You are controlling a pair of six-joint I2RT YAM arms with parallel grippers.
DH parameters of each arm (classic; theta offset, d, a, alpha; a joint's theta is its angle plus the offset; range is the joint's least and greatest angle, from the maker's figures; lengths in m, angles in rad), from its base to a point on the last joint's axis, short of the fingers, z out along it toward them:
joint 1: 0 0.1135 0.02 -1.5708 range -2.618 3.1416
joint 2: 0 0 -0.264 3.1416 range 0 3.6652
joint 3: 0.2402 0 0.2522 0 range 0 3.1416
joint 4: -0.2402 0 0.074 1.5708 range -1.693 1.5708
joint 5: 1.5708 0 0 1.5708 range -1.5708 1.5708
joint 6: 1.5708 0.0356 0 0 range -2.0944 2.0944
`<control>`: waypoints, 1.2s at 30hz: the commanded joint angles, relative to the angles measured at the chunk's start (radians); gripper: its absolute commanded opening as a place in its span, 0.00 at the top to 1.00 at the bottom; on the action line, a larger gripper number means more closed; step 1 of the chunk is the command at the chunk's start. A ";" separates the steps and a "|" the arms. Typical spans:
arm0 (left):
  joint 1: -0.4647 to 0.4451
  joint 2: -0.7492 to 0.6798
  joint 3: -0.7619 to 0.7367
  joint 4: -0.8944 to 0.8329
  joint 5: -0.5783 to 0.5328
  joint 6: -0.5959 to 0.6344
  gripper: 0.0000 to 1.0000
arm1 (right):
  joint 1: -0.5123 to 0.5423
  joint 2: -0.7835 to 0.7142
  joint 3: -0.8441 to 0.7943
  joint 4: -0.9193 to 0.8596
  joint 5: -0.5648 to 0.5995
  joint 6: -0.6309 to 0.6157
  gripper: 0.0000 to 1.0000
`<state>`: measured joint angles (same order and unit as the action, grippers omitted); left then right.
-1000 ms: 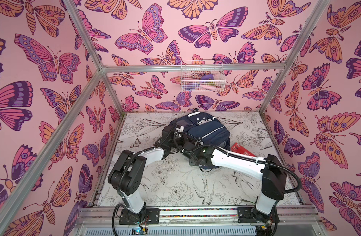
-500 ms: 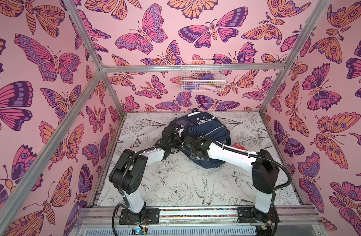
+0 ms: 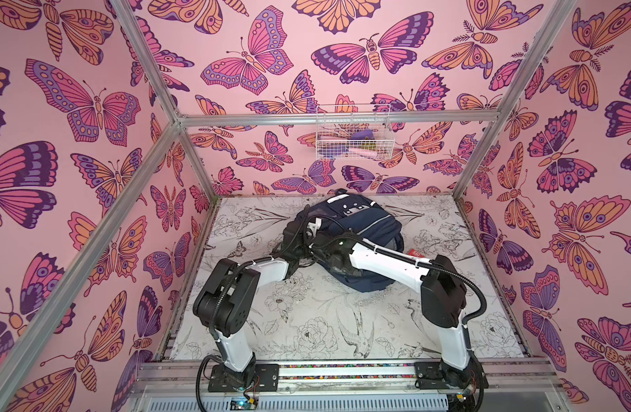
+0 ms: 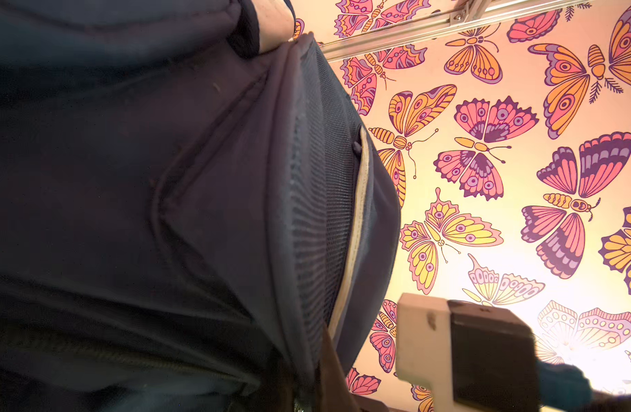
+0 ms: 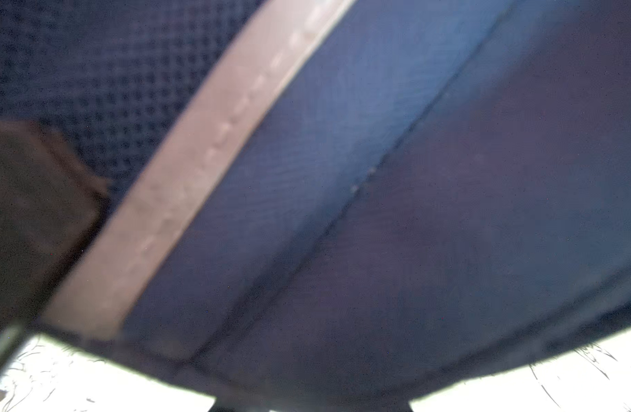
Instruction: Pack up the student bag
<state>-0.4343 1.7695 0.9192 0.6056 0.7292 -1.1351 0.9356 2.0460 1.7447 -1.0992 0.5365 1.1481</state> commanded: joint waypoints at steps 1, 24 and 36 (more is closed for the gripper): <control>0.000 -0.006 -0.001 0.106 0.009 0.023 1.00 | -0.022 0.025 0.026 -0.076 0.075 0.016 0.68; -0.002 0.004 -0.029 0.106 0.135 -0.390 1.00 | -0.063 -0.126 -0.279 0.386 -0.060 -0.115 0.95; 0.009 -0.014 0.018 -0.175 0.064 -0.164 1.00 | -0.072 -0.280 -0.340 0.254 -0.234 -0.136 1.00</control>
<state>-0.4301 1.7859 0.9108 0.5510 0.7811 -1.4269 0.8772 1.8248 1.4078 -0.7681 0.3393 1.0153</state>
